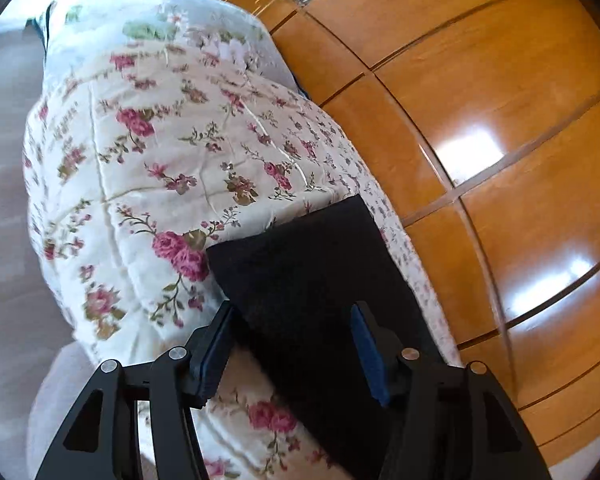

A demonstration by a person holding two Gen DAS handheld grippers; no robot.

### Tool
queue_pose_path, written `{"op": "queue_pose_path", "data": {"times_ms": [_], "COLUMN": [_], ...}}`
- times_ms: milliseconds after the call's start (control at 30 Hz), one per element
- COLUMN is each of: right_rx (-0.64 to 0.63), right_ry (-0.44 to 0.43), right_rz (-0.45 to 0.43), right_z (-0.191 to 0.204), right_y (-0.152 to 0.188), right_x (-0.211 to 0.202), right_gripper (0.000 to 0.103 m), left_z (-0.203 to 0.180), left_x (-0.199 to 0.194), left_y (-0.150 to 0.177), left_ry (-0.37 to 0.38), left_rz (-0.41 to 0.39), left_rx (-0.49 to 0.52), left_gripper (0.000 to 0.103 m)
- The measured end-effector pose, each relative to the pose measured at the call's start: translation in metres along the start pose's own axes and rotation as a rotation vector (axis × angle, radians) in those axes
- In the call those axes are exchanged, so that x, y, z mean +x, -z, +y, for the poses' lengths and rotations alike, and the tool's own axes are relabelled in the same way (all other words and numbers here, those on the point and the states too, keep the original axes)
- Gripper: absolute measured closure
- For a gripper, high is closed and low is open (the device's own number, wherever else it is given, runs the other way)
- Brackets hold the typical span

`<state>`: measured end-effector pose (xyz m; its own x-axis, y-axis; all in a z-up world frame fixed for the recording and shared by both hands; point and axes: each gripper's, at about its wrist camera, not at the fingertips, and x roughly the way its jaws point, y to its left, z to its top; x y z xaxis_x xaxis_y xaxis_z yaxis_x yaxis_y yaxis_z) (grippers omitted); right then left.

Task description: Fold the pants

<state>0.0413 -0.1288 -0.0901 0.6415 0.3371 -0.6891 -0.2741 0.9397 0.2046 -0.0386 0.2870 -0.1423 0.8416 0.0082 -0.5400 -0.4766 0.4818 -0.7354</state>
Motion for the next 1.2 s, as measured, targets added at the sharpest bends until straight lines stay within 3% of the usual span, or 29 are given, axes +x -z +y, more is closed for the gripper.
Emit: {"op": "queue_pose_path", "data": {"times_ms": [100,167,267,367,500,667,1033,1200], "right_rx": [0.001,0.003,0.001,-0.002,-0.032,0.032,0.125,0.189], "right_ry": [0.007,0.008,0.008,0.008,0.013,-0.024,-0.071,-0.114], "right_rz": [-0.003,-0.004,-0.001,0.008,0.003,-0.029,-0.062,-0.078], "right_z": [0.001,0.001,0.000,0.000,0.004,-0.007,-0.037,-0.052], "right_y": [0.000,0.000,0.000,-0.002,-0.005,-0.010,-0.019,-0.018], "right_x": [0.000,0.000,0.000,-0.001,-0.007,-0.022,-0.045,-0.053], "right_gripper": [0.038,0.038,0.038,0.038,0.038,0.038,0.038,0.038], "left_z": [0.005,0.004,0.003,-0.017,-0.050,-0.091,-0.196,-0.223], "left_x": [0.001,0.001,0.004,-0.001,-0.013,-0.027,-0.047,-0.045], "left_y": [-0.006,-0.010,-0.011,-0.012,-0.014,-0.007,0.047,0.075], "left_ry": [0.024,-0.006,0.018,0.029,0.104,0.198,0.395,0.480], "left_rz": [-0.004,-0.003,0.009,-0.013,-0.047,-0.063,-0.016,0.048], "left_rx": [-0.007,-0.002,-0.020,0.038,0.111,0.200,0.530,0.611], "left_gripper": [0.049,0.076,0.086,0.087,0.088,0.088,0.088,0.088]}}
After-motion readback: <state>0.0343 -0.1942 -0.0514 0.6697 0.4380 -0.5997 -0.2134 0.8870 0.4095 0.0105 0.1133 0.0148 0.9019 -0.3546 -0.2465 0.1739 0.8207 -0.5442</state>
